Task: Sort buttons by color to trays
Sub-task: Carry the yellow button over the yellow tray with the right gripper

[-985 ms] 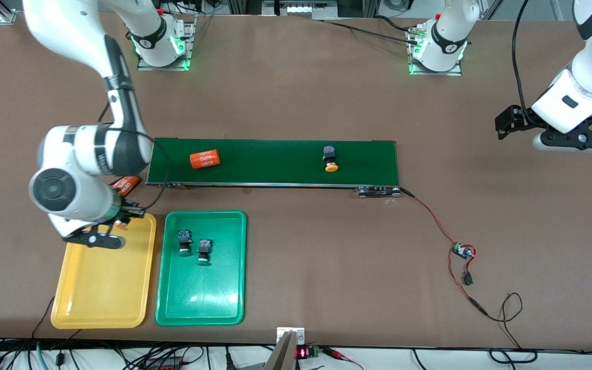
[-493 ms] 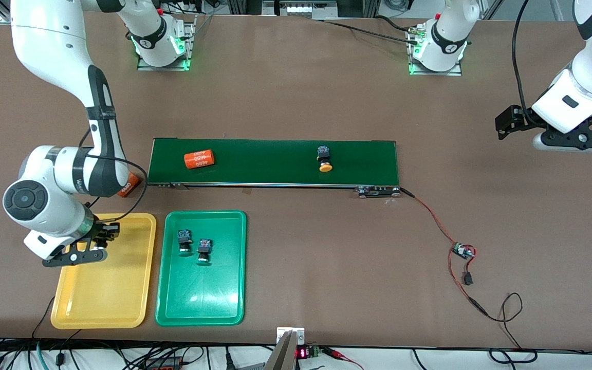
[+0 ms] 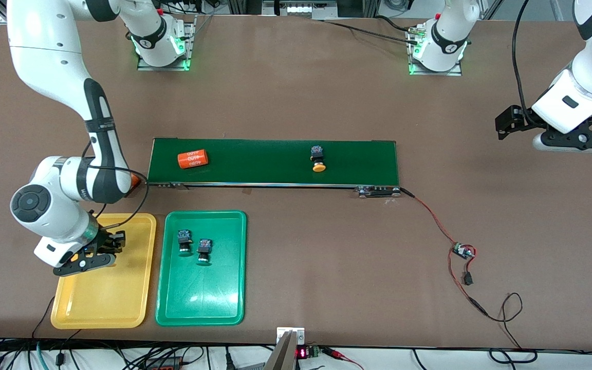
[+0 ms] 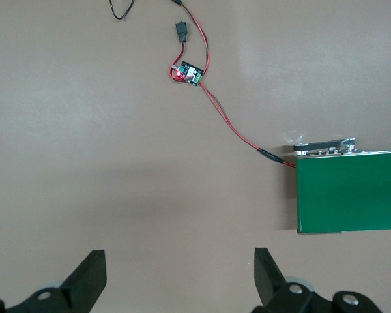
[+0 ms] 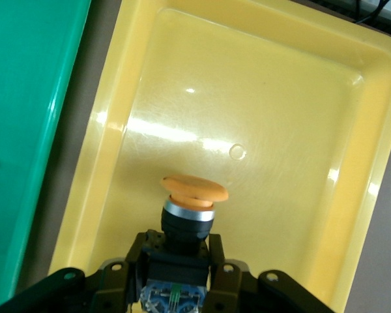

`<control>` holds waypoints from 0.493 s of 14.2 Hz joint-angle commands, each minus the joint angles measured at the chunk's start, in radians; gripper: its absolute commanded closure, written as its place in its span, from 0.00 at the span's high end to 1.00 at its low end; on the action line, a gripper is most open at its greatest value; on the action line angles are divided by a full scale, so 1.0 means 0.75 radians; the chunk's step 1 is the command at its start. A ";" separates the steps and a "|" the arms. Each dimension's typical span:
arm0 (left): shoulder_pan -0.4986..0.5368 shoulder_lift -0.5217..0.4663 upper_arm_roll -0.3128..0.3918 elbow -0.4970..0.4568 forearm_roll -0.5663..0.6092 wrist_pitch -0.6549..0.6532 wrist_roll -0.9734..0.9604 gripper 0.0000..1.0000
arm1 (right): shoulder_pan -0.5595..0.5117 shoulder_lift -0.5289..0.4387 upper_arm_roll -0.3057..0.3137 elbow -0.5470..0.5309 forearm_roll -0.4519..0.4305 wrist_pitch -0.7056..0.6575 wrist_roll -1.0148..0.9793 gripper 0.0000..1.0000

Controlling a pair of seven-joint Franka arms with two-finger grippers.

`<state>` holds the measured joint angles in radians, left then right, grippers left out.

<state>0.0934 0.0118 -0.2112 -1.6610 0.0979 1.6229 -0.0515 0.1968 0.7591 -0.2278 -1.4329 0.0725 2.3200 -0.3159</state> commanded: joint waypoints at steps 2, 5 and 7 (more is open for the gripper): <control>0.004 0.025 -0.001 0.051 -0.020 -0.037 0.001 1.00 | -0.123 0.017 0.097 -0.004 0.002 0.073 -0.210 0.20; 0.004 0.025 -0.001 0.051 -0.020 -0.037 0.003 1.00 | -0.229 0.015 0.224 -0.014 0.020 0.069 -0.280 0.16; 0.004 0.025 -0.001 0.051 -0.020 -0.037 0.003 1.00 | -0.234 0.015 0.224 -0.032 0.018 0.071 -0.329 0.16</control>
<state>0.0936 0.0139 -0.2111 -1.6598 0.0979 1.6229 -0.0515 0.0439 0.7799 -0.0894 -1.4373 0.0745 2.3585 -0.5129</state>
